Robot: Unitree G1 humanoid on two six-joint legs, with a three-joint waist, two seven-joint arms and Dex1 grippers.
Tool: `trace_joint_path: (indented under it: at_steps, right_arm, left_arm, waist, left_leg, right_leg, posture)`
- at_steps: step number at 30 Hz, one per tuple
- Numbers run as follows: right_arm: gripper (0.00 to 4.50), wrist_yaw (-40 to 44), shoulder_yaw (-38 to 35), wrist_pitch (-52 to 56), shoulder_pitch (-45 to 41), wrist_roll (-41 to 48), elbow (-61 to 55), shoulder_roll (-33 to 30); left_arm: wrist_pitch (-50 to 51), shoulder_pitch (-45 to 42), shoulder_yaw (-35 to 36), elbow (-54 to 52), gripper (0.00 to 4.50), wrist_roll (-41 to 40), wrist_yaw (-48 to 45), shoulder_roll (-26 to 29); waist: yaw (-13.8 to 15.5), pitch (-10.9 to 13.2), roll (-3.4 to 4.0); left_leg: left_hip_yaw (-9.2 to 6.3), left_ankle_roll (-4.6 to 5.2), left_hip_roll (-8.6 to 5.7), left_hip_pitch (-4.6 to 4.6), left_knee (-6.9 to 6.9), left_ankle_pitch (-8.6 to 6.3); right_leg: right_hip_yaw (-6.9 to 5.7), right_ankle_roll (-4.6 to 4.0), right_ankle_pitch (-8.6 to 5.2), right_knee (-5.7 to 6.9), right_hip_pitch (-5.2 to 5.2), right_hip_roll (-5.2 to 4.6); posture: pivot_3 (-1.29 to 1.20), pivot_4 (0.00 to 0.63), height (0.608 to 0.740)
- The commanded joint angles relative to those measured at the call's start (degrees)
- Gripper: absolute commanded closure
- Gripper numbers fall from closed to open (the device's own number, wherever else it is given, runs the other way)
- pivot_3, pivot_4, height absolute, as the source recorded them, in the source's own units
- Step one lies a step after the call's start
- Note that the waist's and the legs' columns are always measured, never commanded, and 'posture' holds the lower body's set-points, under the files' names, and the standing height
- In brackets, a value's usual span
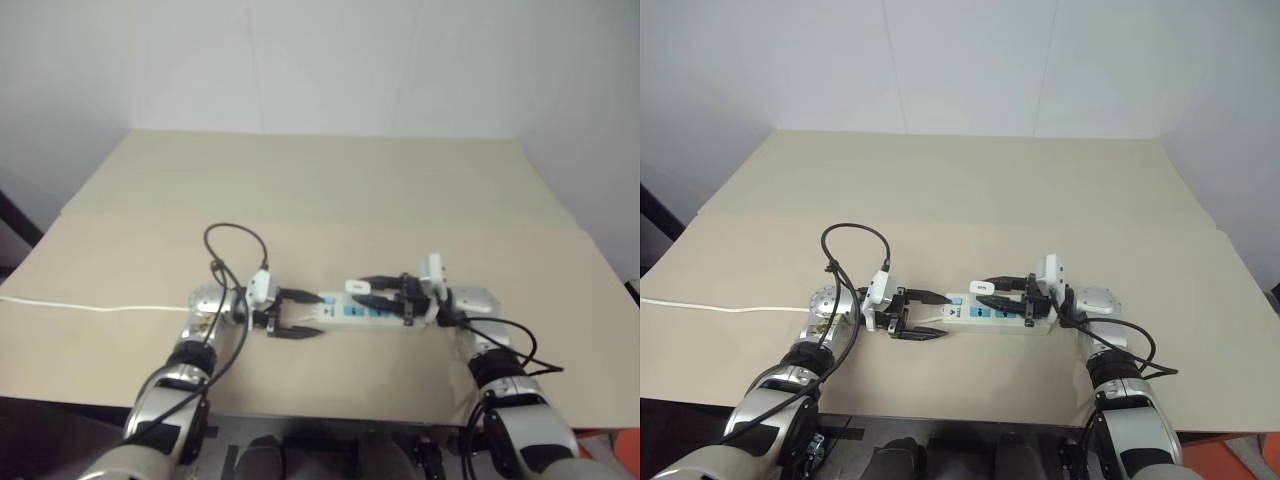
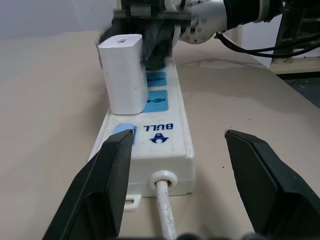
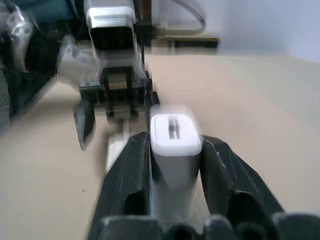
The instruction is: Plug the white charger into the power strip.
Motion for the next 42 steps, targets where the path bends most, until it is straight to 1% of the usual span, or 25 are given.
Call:
trace_joint_path:
  at_steps: [1, 2, 4, 5, 6, 13, 15, 18, 23, 27, 30, 34, 38, 42]
  right_arm:
    - [1.45, 0.1, 1.1, -1.1, 3.2, -3.3, 4.3, -0.7]
    - [1.03, 0.4, 1.0, -1.3, 3.3, -3.2, 4.2, -0.8]
    - [0.46, 0.7, 0.7, -2.1, 3.6, -3.0, 3.9, -0.9]
    - [0.08, 0.9, 0.7, -2.2, 3.6, -2.8, 3.6, -1.0]
    - [0.03, 0.9, 0.5, -2.5, 3.7, -2.7, 3.4, -1.1]
    - [0.03, 3.7, -0.4, -2.2, 4.5, -0.5, -2.1, -2.8]
    - [0.03, 3.2, -1.2, -2.0, 5.0, 0.3, -4.7, -3.4]
    - [0.03, 1.9, -2.3, 1.4, 5.8, 1.3, -9.0, -5.5]
    - [0.03, -2.4, -5.1, 6.8, 8.5, 2.0, -17.1, -11.3]
    - [0.03, -4.0, -7.3, 11.9, 12.8, 0.7, -24.7, -20.6]
    - [0.03, -3.4, -8.2, 17.0, 15.8, 1.0, -29.3, -27.3]
    - [0.03, -5.3, -13.5, 22.9, 20.7, 2.4, -34.2, -34.1]
    - [0.03, -5.4, -17.9, 24.1, 25.6, 3.9, -37.9, -36.8]
    - [0.03, -5.9, -20.0, 23.6, 28.2, 3.8, -39.6, -37.1]
  left_arm:
    - [0.1, 0.4, -0.1, -1.3, 1.33, -0.1, -0.2, 0.2]
    - [0.1, 0.4, -0.1, -1.2, 1.33, -0.1, -0.2, 0.2]
    - [0.1, 0.3, -0.1, -1.1, 1.33, -0.1, -0.3, 0.2]
    - [0.1, 0.3, -0.1, -1.1, 1.33, -0.1, -0.4, 0.2]
    - [0.1, 0.3, -0.1, -1.1, 1.33, -0.1, -0.4, 0.1]
    - [0.0, -0.1, 0.0, -0.8, 1.33, -0.1, -0.3, 0.3]
    - [-0.1, -0.3, 0.3, -0.8, 1.33, -0.2, -0.1, 0.6]
    - [0.2, -0.8, 1.1, -0.8, 1.33, -0.6, 0.1, 1.5]
    - [0.7, -2.4, 3.4, -1.4, 1.33, -2.0, 0.1, 4.5]
    - [0.8, -4.2, 4.9, -2.4, 1.33, -2.3, -0.3, 8.5]
    - [0.8, -4.7, 4.7, -3.3, 1.33, -2.4, -0.5, 10.8]
    - [2.3, -3.8, 5.2, -7.1, 1.33, -3.5, -0.5, 13.6]
    - [4.4, -1.4, 4.7, -10.8, 1.33, -4.7, -0.5, 16.0]
    - [5.6, 0.6, 4.7, -13.0, 1.33, -5.0, -0.5, 17.0]
  waist:
    - [-0.1, -0.1, -0.15]
    - [-0.1, -0.1, -0.17]
    - [-0.1, -0.1, -0.21]
    - [-0.1, -0.1, -0.22]
    - [-0.1, -0.1, -0.22]
    - [-0.1, -0.1, -0.23]
    - [-0.1, -0.1, -0.23]
    - [-0.2, -0.1, -0.22]
    - [-0.2, 0.4, -0.12]
    - [0.1, 0.7, 0.17]
    - [0.3, 0.7, 0.23]
    - [0.5, 0.8, 0.2]
    - [0.6, 0.8, 0.18]
    - [0.5, 0.8, 0.15]
  left_leg:
    - [0.0, 0.0, 0.0, 0.0, 0.0, 0.0]
    - [0.0, 0.0, 0.0, -0.01, 0.0, 0.0]
    - [0.0, 0.0, 0.0, -0.02, -0.01, 0.0]
    - [-0.01, 0.0, 0.0, -0.02, -0.02, 0.0]
    - [-0.01, 0.0, 0.01, -0.03, -0.03, 0.0]
    - [-0.01, 0.0, 0.01, -0.08, -0.06, -0.01]
    - [-0.01, 0.0, 0.01, -0.1, -0.07, -0.01]
    - [-0.01, 0.0, 0.01, -0.17, -0.1, -0.01]
    - [-0.02, 0.0, 0.01, -0.46, -0.13, 0.0]
    - [0.0, 0.0, -0.03, -1.26, -0.11, 0.0]
    - [0.01, 0.04, -0.01, -1.29, -0.24, -0.02]
    - [0.06, 0.06, -0.01, -1.31, -0.37, -0.03]
    - [0.06, 0.06, 0.0, -1.28, -0.44, -0.03]
    - [0.09, 0.05, 0.01, -1.23, -0.46, -0.03]
  right_leg:
    - [0.0, -0.01, 0.0, -0.02, 0.0, 0.0]
    - [0.0, -0.02, 0.01, -0.03, 0.0, 0.0]
    - [0.0, -0.04, 0.02, -0.05, 0.0, -0.01]
    - [-0.01, -0.06, 0.03, -0.06, 0.0, 0.0]
    - [-0.01, -0.07, 0.03, -0.07, 0.0, -0.01]
    - [-0.02, -0.06, 0.01, -0.12, -0.04, -0.01]
    - [-0.01, -0.07, 0.02, -0.15, -0.06, -0.01]
    - [-0.01, -0.08, 0.03, -0.19, -0.12, -0.01]
    - [-0.02, -0.3, 0.16, -0.25, -0.39, -0.01]
    - [0.0, -0.34, 0.24, -0.2, -1.23, -0.03]
    - [-0.02, -0.35, 0.24, -0.42, -1.26, -0.01]
    - [0.0, -0.34, 0.24, -0.61, -1.23, -0.04]
    - [-0.01, -0.33, 0.23, -0.63, -1.23, -0.03]
    - [0.0, -0.32, 0.23, -0.61, -1.22, -0.03]
  posture:
    - [0.0, 0.15, 0.74]
    - [0.0, 0.15, 0.74]
    - [0.0, 0.15, 0.74]
    - [0.0, 0.15, 0.74]
    - [0.0, 0.15, 0.74]
    - [0.0, 0.15, 0.74]
    - [0.0, 0.15, 0.74]
    - [0.0, 0.15, 0.74]
    - [0.0, 0.15, 0.74]
    - [0.0, 0.15, 0.74]
    - [0.0, 0.15, 0.74]
    - [0.0, 0.15, 0.74]
    - [0.0, 0.15, 0.74]
    - [0.0, 0.15, 0.74]
